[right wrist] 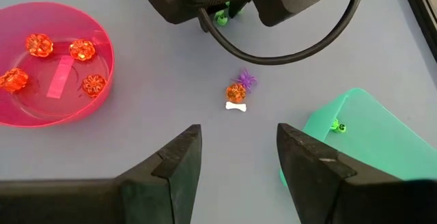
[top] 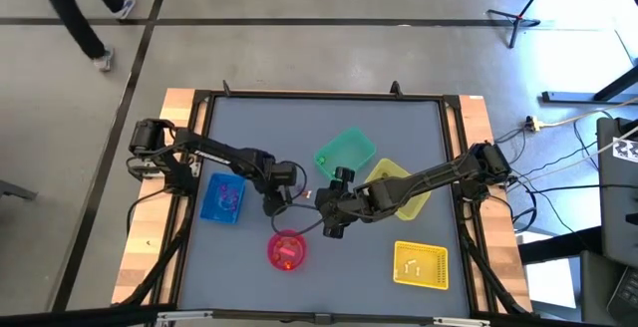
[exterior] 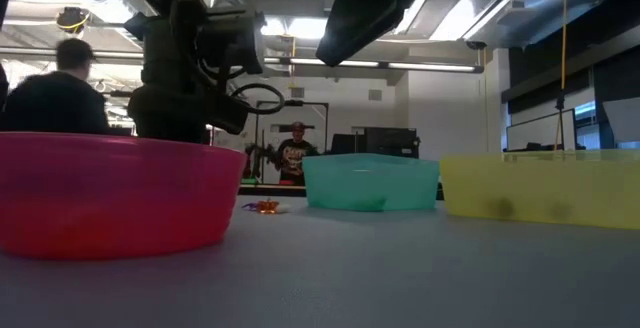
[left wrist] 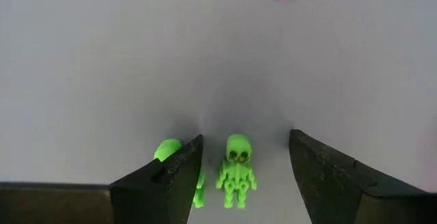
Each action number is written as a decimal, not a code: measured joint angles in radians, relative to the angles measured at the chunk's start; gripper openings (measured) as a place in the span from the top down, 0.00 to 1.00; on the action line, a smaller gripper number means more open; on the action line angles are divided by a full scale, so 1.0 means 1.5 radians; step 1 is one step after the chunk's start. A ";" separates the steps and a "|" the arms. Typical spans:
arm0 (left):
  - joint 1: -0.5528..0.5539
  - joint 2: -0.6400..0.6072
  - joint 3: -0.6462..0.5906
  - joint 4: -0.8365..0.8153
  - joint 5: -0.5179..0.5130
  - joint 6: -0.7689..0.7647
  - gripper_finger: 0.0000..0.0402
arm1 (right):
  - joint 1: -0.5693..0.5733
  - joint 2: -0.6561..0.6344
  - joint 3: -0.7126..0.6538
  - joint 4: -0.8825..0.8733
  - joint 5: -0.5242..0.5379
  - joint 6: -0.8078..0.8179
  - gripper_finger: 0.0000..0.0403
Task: Sort Halloween decoration
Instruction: Put the green skeleton toy into the green bin
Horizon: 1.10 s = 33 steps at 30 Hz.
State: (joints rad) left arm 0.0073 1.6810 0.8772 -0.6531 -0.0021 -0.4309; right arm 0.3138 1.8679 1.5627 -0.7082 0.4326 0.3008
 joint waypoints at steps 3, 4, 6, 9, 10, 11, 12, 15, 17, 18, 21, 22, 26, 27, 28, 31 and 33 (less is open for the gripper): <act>0.004 0.000 0.000 -0.015 0.003 0.000 0.51 | 0.000 0.000 0.000 0.000 0.000 0.000 0.53; 0.004 0.000 0.000 -0.018 0.004 0.000 0.52 | 0.000 0.000 0.000 0.000 0.000 0.000 0.53; 0.004 0.000 0.000 -0.023 0.003 -0.001 0.56 | 0.000 0.000 0.000 0.000 0.000 0.000 0.53; 0.004 0.000 0.000 -0.026 0.004 -0.001 0.62 | 0.000 0.000 0.000 0.000 0.000 0.000 0.53; 0.004 0.000 -0.001 -0.025 0.004 -0.001 0.64 | 0.000 0.000 0.000 0.000 0.000 0.000 0.53; 0.004 0.000 -0.001 -0.025 0.004 -0.001 0.65 | 0.000 0.000 0.000 0.000 0.000 0.000 0.53; 0.004 0.000 -0.001 -0.025 0.005 -0.001 0.67 | 0.000 0.000 0.000 0.000 0.000 0.000 0.53; 0.004 0.000 -0.001 -0.024 0.006 -0.001 0.72 | 0.000 0.000 0.000 0.000 0.000 0.000 0.53; 0.004 0.000 -0.001 -0.024 0.006 -0.001 0.76 | 0.000 0.000 0.000 0.000 0.000 0.000 0.53; 0.004 0.000 -0.001 -0.024 0.006 -0.001 0.77 | 0.000 0.000 0.000 0.000 0.000 0.000 0.53; 0.004 0.001 -0.001 -0.023 0.006 -0.001 0.82 | 0.000 0.000 0.000 0.000 0.000 0.000 0.53; 0.004 0.001 -0.001 -0.023 0.006 -0.001 0.84 | 0.000 0.000 0.000 0.000 0.000 0.000 0.53; 0.004 0.001 -0.001 -0.023 0.009 -0.002 0.89 | 0.000 0.000 0.000 0.000 0.000 0.000 0.53; 0.004 0.001 -0.001 -0.023 0.013 -0.002 0.90 | 0.000 0.000 0.000 0.000 0.000 0.000 0.53; 0.004 0.001 0.001 -0.024 0.014 -0.002 0.91 | 0.000 0.000 0.000 0.000 0.000 0.000 0.53; 0.004 0.002 0.015 -0.030 0.014 -0.002 0.93 | 0.000 0.000 0.000 0.000 0.000 0.000 0.53; 0.004 0.004 0.029 -0.035 0.013 -0.002 0.93 | 0.000 0.000 0.000 0.000 0.000 0.000 0.53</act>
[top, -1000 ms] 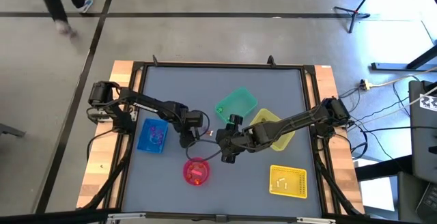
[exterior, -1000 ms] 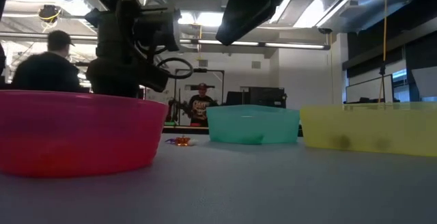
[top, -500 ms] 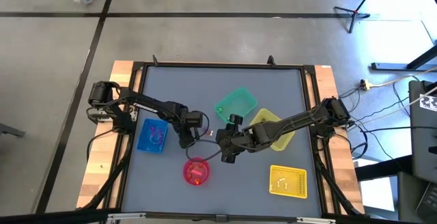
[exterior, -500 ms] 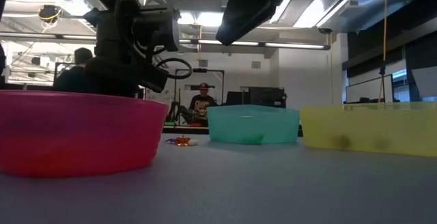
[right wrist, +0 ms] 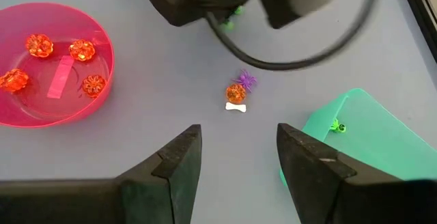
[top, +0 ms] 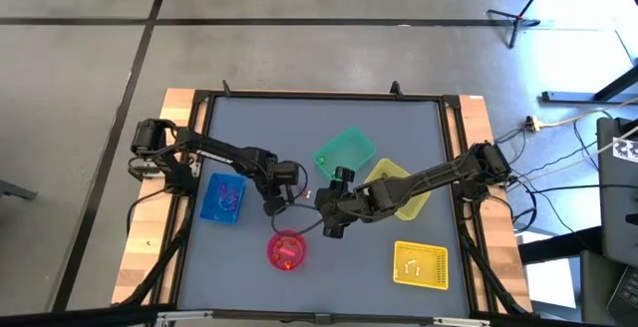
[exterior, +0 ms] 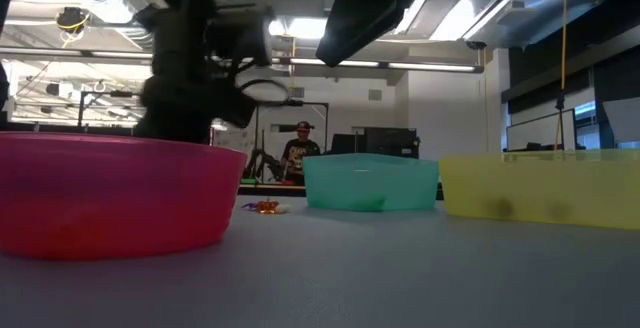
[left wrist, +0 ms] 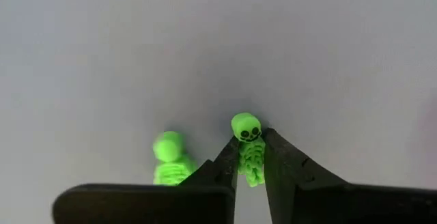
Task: Sort Halloween decoration
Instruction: Put the green skeleton toy into the green bin
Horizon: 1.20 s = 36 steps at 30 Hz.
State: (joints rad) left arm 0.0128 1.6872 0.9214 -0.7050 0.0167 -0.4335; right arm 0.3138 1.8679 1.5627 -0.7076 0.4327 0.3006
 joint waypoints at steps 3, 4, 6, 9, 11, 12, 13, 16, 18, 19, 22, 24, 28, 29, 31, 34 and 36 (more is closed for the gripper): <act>0.001 0.000 0.029 0.002 -0.007 0.000 0.93 | 0.000 0.000 0.000 0.000 0.000 0.000 0.53; 0.001 0.000 0.040 0.006 -0.007 0.000 0.92 | 0.000 0.000 0.000 0.000 0.000 0.000 0.53; 0.000 0.000 0.061 0.003 -0.003 0.000 0.92 | 0.000 0.000 0.000 0.000 0.000 0.000 0.53; 0.000 0.000 0.099 -0.003 0.001 0.012 0.92 | 0.000 0.000 0.000 0.000 0.000 0.000 0.53; 0.000 0.000 0.129 -0.011 0.001 0.032 0.93 | 0.000 0.000 0.000 0.000 0.000 0.000 0.53; 0.000 0.000 0.144 -0.012 0.001 0.040 0.93 | 0.000 0.000 0.000 0.000 0.000 0.000 0.53; 0.000 -0.001 0.158 -0.012 0.000 0.049 0.93 | 0.000 0.000 0.000 0.000 0.000 0.000 0.53; 0.004 -0.001 0.205 -0.006 -0.017 0.082 0.91 | 0.000 0.000 0.000 0.000 0.000 0.000 0.53; 0.010 -0.002 0.234 0.012 -0.044 0.106 0.90 | 0.000 0.000 0.000 0.000 0.000 0.000 0.53; 0.014 -0.002 0.244 0.026 -0.059 0.119 0.90 | 0.000 0.000 0.000 0.000 0.000 0.000 0.53; 0.023 -0.002 0.260 0.094 -0.099 0.150 0.90 | 0.000 0.000 0.000 0.001 0.000 0.000 0.53; 0.029 -0.002 0.260 0.136 -0.121 0.172 0.89 | 0.000 0.000 0.000 0.001 0.000 0.000 0.53; 0.038 -0.002 0.260 0.180 -0.149 0.244 0.89 | 0.001 0.000 0.000 -0.003 0.002 0.008 0.53; 0.039 -0.002 0.260 0.183 -0.151 0.260 0.89 | 0.000 0.000 0.000 -0.002 0.003 0.008 0.53; 0.039 -0.002 0.260 0.185 -0.157 0.279 0.89 | 0.000 0.000 0.000 -0.001 0.003 0.008 0.53; 0.039 -0.002 0.260 0.188 -0.157 0.286 0.89 | 0.000 0.000 0.000 0.000 0.001 0.009 0.53; 0.038 -0.002 0.260 0.188 -0.156 0.286 0.89 | 0.000 0.000 0.000 0.000 0.001 0.009 0.53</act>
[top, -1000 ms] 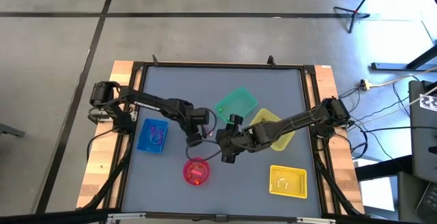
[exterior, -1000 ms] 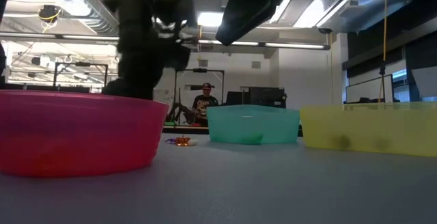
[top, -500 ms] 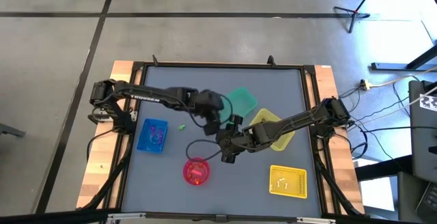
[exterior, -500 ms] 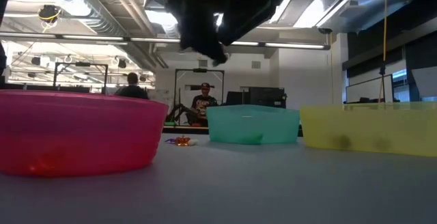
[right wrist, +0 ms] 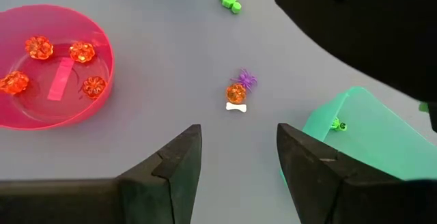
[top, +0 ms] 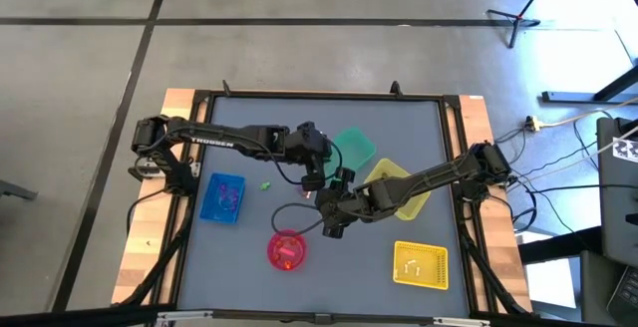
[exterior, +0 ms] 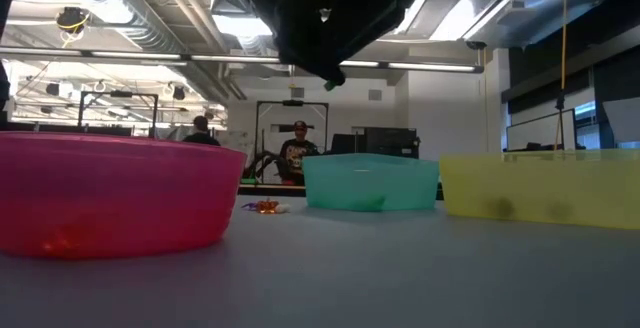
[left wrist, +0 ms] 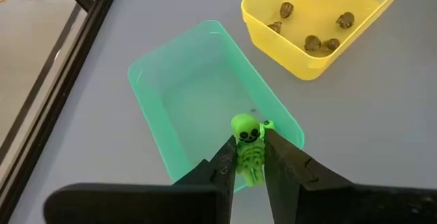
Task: Sort Halloween decoration
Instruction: Put the green skeleton toy into the green bin, then put the orange pumpkin toy into the pink bowl
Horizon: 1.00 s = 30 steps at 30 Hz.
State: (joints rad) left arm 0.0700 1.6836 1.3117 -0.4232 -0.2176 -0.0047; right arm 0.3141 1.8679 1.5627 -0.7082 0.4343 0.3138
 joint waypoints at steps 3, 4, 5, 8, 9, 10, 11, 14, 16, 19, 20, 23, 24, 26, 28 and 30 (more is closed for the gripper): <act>0.000 0.000 0.000 0.002 -0.001 0.012 0.89 | 0.000 0.000 0.000 0.000 0.000 0.000 0.53; 0.000 0.000 0.000 0.006 -0.001 0.013 0.89 | 0.000 0.000 0.000 0.000 0.000 0.001 0.53; 0.000 0.000 0.000 0.008 -0.001 0.018 0.89 | 0.000 0.000 0.000 0.000 0.000 0.001 0.53; 0.000 0.000 0.000 0.017 -0.001 0.036 0.85 | 0.000 0.000 0.000 0.000 0.000 0.001 0.53; 0.000 0.000 0.000 0.019 -0.001 0.043 0.82 | 0.000 0.000 0.000 0.000 0.000 0.001 0.53; 0.001 0.000 0.000 0.020 -0.001 0.046 0.80 | 0.000 0.000 0.000 0.000 0.000 0.002 0.53; 0.002 0.000 0.000 0.021 -0.001 0.048 0.77 | 0.000 0.000 0.000 0.000 0.000 0.002 0.53; 0.003 0.000 0.000 0.022 -0.002 0.049 0.69 | 0.000 0.000 0.000 0.000 0.000 0.002 0.53; 0.003 0.000 0.000 0.022 -0.008 0.051 0.65 | 0.000 0.000 0.000 0.001 0.001 0.002 0.53; 0.003 -0.001 0.000 0.022 -0.011 0.050 0.61 | 0.000 0.000 0.000 0.001 0.000 0.002 0.53; 0.003 -0.005 0.000 0.020 -0.011 0.046 0.60 | 0.000 0.000 0.000 0.000 0.000 0.002 0.53; 0.000 -0.027 0.000 -0.014 -0.011 0.039 0.59 | 0.000 0.000 0.000 0.000 0.000 0.001 0.53; -0.002 -0.038 0.000 -0.034 -0.012 0.031 0.59 | 0.000 0.000 0.000 0.000 0.000 -0.002 0.53; -0.009 -0.067 0.000 -0.084 -0.012 -0.007 0.59 | 0.000 0.000 0.000 0.001 0.000 -0.009 0.53; -0.016 -0.105 0.000 -0.136 -0.014 -0.067 0.60 | -0.001 0.000 0.000 0.002 0.000 -0.024 0.53; -0.028 -0.148 0.000 -0.185 -0.028 -0.114 0.61 | -0.001 0.000 0.000 0.003 0.001 -0.040 0.53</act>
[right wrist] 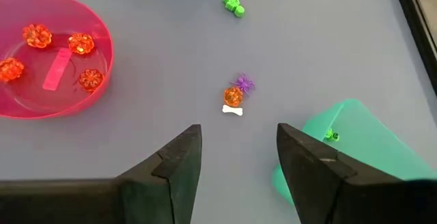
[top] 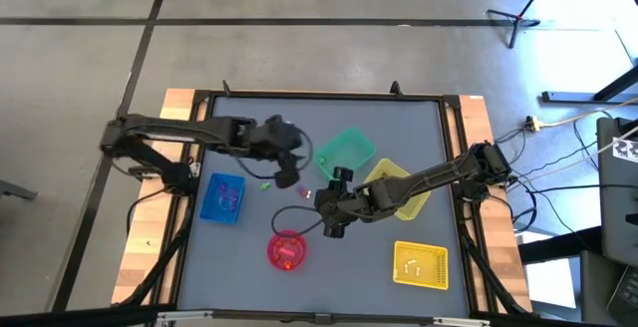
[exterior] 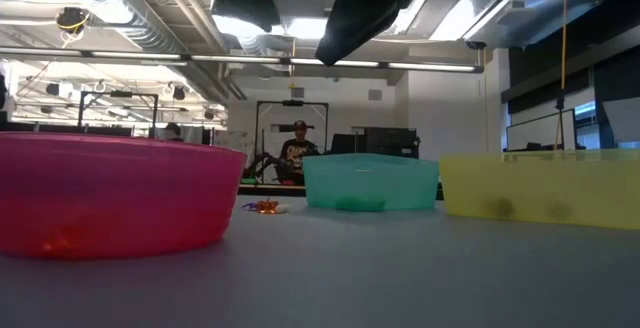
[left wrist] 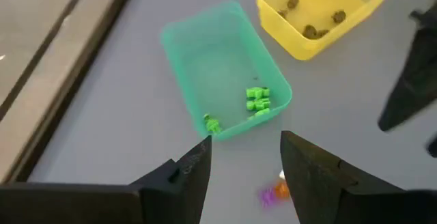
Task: Sort Halloween decoration
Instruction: Put the orange pumpkin toy into the pink bowl
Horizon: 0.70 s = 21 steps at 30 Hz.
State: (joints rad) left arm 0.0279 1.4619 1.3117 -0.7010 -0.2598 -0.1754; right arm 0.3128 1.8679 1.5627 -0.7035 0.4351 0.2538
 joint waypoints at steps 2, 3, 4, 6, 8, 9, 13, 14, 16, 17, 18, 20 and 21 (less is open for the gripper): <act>-0.022 -0.041 0.000 -0.041 -0.031 -0.029 0.61 | -0.001 0.000 0.000 0.003 0.000 -0.015 0.53; -0.036 -0.062 -0.003 -0.050 -0.054 -0.041 0.61 | -0.001 0.000 0.000 0.005 0.000 -0.017 0.53; -0.054 -0.080 -0.011 -0.053 -0.080 -0.053 0.62 | -0.001 0.000 0.000 0.008 0.001 -0.018 0.53; -0.090 -0.119 -0.035 -0.055 -0.133 -0.069 0.62 | -0.001 0.000 0.000 0.017 0.002 -0.018 0.53; -0.123 -0.154 -0.064 -0.053 -0.176 -0.086 0.62 | -0.001 0.000 0.000 0.029 0.009 -0.018 0.53; -0.139 -0.170 -0.083 -0.053 -0.189 -0.095 0.62 | -0.001 0.000 0.000 0.037 0.012 -0.018 0.53; -0.196 -0.219 -0.169 -0.029 -0.218 -0.154 0.62 | -0.004 0.000 0.000 0.083 0.013 -0.021 0.53; -0.207 -0.228 -0.190 -0.025 -0.224 -0.167 0.62 | -0.005 0.000 0.000 0.098 0.011 -0.025 0.53; -0.225 -0.240 -0.231 -0.005 -0.236 -0.191 0.62 | -0.011 0.001 0.000 0.121 0.010 -0.035 0.53; -0.232 -0.245 -0.252 0.005 -0.239 -0.198 0.62 | -0.015 0.006 0.000 0.139 0.010 -0.037 0.53; -0.238 -0.248 -0.272 0.019 -0.240 -0.205 0.62 | -0.021 0.009 0.001 0.157 0.008 -0.038 0.53; -0.244 -0.251 -0.305 0.058 -0.239 -0.210 0.62 | -0.036 0.016 0.000 0.171 -0.005 -0.038 0.53; -0.246 -0.251 -0.320 0.079 -0.240 -0.211 0.62 | -0.046 0.023 0.000 0.193 -0.023 -0.038 0.53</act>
State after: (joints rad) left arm -0.3413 1.0851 0.8323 -0.5818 -0.6191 -0.4920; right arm 0.2432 1.9027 1.5631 -0.4145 0.4011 0.1970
